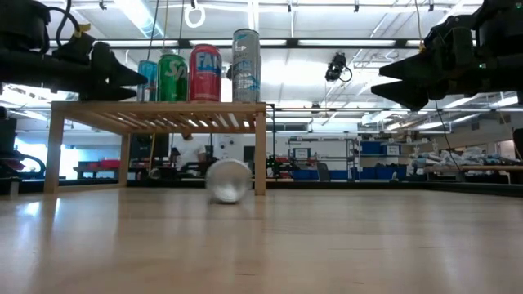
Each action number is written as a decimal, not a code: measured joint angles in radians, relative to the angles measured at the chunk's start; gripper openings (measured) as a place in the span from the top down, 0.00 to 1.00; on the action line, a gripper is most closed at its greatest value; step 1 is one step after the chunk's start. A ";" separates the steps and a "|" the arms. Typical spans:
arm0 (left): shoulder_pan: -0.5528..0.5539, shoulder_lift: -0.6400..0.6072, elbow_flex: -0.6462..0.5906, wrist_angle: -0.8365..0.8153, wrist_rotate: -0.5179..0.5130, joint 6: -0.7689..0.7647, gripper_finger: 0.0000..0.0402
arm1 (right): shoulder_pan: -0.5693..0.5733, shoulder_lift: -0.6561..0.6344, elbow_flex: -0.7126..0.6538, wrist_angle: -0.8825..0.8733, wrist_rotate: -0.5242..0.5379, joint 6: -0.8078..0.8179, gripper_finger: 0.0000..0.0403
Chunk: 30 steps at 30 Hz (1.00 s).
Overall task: Place canned beverage on shelf
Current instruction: Put the blue soda can on the shelf
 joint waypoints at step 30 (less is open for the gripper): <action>0.000 0.001 0.001 -0.049 0.003 -0.010 0.13 | -0.010 0.000 0.003 0.334 0.091 0.165 0.12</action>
